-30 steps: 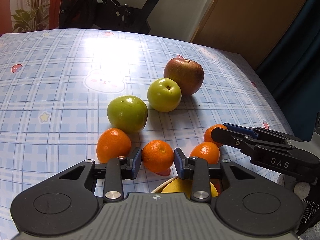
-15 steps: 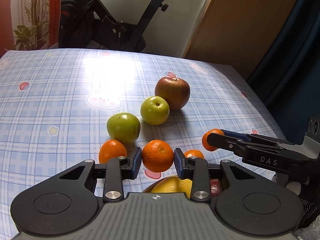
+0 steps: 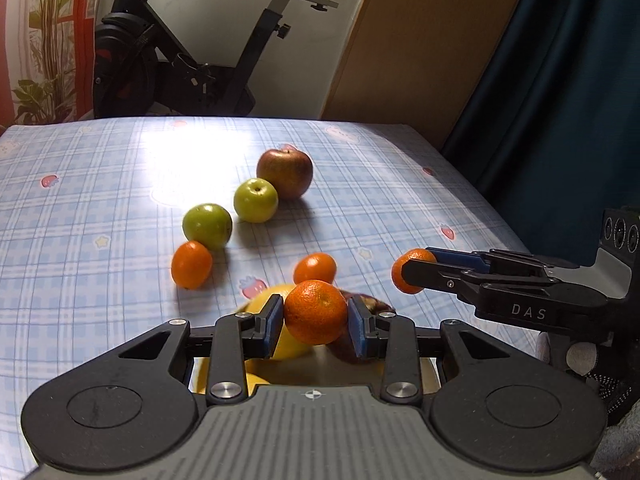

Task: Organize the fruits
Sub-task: 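Lower both tangerines onto the plate and open both grippers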

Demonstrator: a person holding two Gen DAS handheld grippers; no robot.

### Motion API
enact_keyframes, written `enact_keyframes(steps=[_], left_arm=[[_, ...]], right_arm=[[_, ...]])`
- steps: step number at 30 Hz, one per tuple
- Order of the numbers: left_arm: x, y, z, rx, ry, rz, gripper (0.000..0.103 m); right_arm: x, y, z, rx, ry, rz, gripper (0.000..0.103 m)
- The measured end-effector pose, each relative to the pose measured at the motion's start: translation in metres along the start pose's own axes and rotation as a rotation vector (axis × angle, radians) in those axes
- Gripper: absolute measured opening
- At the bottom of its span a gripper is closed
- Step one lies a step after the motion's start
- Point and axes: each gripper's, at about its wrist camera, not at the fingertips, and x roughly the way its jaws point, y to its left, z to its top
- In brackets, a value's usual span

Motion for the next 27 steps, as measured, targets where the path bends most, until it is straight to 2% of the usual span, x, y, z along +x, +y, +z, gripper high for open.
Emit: enact_keyframes(steps=[6, 13, 20, 27], left_arm=[[0.013, -0.007, -0.023, 0.008, 0.066, -0.017, 0.037], [0.028, -0.009, -0.03, 0.037, 0.103, -0.015, 0.037], [0.04, -0.009, -0.031, 0.049, 0.129, -0.005, 0.037], [0.044, -0.011, -0.03, 0.069, 0.122, 0.005, 0.037]], right_arm=[[-0.014, 0.012, -0.029, -0.038, 0.063, -0.008, 0.039], [-0.013, 0.02, -0.047, -0.068, 0.129, 0.008, 0.039], [0.003, 0.025, -0.054, -0.083, 0.171, 0.02, 0.039], [0.009, 0.023, -0.054, -0.077, 0.18, 0.025, 0.04]])
